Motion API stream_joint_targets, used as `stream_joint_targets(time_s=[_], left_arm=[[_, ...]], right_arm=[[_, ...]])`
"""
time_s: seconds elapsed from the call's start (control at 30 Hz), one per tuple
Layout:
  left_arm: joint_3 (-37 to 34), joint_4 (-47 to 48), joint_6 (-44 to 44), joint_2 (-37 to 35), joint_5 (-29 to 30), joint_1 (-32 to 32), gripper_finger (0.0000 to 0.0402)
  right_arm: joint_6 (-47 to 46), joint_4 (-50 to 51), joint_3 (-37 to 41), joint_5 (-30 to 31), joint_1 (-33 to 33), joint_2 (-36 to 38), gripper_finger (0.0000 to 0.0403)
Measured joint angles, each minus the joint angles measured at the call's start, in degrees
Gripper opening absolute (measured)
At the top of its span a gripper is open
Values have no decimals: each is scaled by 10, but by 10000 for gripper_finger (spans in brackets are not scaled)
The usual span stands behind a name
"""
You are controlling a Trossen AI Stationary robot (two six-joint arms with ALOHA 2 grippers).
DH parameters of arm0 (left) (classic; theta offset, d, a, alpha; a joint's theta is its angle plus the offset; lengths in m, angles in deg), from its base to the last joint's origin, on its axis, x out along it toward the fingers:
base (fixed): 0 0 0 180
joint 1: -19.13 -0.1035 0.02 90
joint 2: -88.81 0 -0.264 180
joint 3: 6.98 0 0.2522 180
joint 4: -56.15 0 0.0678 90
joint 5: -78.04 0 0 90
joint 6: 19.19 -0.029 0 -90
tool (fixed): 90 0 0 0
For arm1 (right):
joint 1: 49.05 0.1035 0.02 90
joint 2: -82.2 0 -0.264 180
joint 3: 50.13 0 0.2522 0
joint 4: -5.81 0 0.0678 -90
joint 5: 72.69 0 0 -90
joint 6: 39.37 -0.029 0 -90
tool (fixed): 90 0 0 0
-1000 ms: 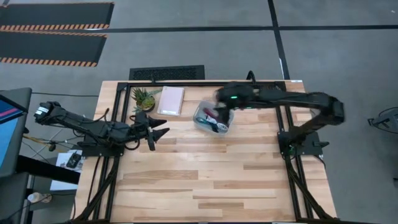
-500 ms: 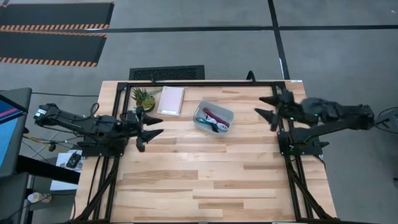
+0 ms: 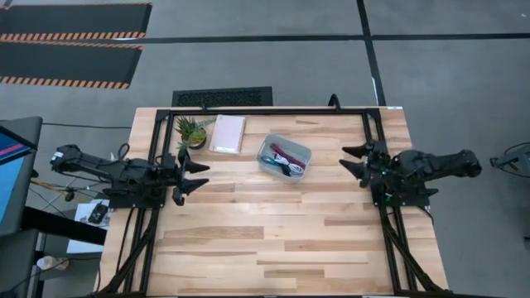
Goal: Pick and place USB-C Cables
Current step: Return to Home Position
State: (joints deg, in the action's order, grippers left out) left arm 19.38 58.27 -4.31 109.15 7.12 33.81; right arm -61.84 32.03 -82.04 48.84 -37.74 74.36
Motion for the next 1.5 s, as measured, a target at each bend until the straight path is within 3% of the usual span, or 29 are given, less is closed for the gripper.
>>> stream_joint_targets(time_s=[0.37, 0.57, 0.73, 1.07, 1.27, 1.5], left_arm=[[-115, -18, 38, -101, -9, 0, 212], [-120, 81, 46, -162, -15, 0, 212], [-120, 78, 26, -200, -36, 0, 212], [-120, 82, -6, -194, -68, 0, 212], [-117, 88, 21, -193, -27, 0, 212], [-117, 90, 29, -193, -23, 0, 212]], right_arm=[[44, -55, 96, 20, -2, 77, 311], [48, -61, 114, 42, -2, 77, 311], [49, -78, 134, 82, -2, 77, 311], [23, -88, 150, 135, -2, 70, 311], [19, -88, 150, 136, -2, 72, 311], [19, -86, 151, 136, -2, 72, 311]])
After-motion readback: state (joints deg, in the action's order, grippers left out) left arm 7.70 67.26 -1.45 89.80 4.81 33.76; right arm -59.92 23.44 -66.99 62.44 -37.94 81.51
